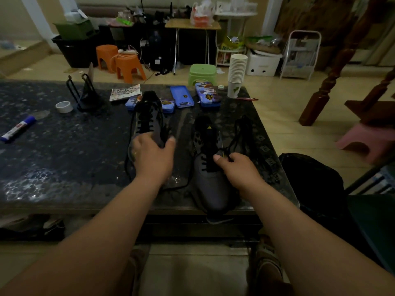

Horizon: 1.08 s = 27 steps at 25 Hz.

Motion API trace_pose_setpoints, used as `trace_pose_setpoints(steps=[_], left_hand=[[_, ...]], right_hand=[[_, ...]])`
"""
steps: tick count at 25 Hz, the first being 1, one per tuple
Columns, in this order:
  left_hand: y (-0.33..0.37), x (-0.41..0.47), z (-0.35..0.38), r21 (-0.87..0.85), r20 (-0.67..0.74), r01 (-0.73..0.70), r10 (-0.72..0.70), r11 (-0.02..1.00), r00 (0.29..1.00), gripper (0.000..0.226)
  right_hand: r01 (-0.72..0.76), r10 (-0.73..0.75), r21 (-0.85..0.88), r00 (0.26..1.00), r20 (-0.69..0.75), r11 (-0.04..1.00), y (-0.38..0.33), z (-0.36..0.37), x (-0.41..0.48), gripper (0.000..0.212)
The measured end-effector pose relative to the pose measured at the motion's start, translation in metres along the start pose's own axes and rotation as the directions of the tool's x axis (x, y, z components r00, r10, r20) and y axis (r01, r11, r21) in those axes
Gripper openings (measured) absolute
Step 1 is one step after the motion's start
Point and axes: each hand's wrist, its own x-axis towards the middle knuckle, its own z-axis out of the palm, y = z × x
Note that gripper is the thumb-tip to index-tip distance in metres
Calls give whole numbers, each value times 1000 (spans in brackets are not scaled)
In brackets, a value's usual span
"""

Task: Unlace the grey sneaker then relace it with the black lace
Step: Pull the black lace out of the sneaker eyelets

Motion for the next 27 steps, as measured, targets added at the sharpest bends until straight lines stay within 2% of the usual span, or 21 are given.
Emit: trace_pose_setpoints(steps=[1,2,3,4,5,6,8,9,10,12,17,20,23,25,27], left_hand=[[-8,-4,-1,206,-91,-92,113,974,989,51],[-10,-12,0,298,-139,-199,249,934,959,46],[-7,-24,4,311,-121,-305,356,900,927,29],[-5,-34,9,307,-15,-355,378,883,926,19],[-4,-42,17,342,127,-364,342,866,931,29],[-7,-48,25,387,251,-368,288,845,924,37],[-16,-48,33,392,348,-381,248,838,904,42],[-20,-43,34,357,369,-369,233,858,900,48],[-24,-38,35,310,389,-363,231,878,892,55],[-23,-29,35,274,418,-354,221,894,881,68],[-21,-26,46,256,475,-327,176,909,862,97],[-21,-32,52,274,465,-326,172,905,869,93],[-21,-35,55,261,455,-313,170,913,874,79],[-21,-35,56,280,464,-327,171,902,869,75],[-20,-33,57,277,459,-318,166,907,873,76]], right_hand=[[-65,64,101,998,8,993,0,-3,0,34],[-113,114,166,993,7,980,0,-6,-1,30],[-134,138,171,990,-17,976,0,-8,-2,25],[-120,128,117,990,-62,986,1,-10,0,19],[-95,96,13,989,-112,995,1,-12,-1,18],[-60,39,-137,988,-151,989,0,-14,-4,28],[77,-175,-412,963,-204,908,0,-15,-8,49],[171,-286,-478,941,-180,862,0,-15,-8,46],[253,-347,-464,929,-129,849,-1,-14,-8,36],[322,-355,-379,935,-18,868,-3,-11,-4,20],[412,-440,-436,897,41,800,-11,-6,7,6],[338,-317,-458,940,124,822,-21,-6,8,10],[266,-167,-408,951,260,874,-33,-12,-3,29],[208,-95,-327,940,328,922,-34,-10,-16,31],[90,-33,-169,949,315,982,-29,-5,-25,25]])
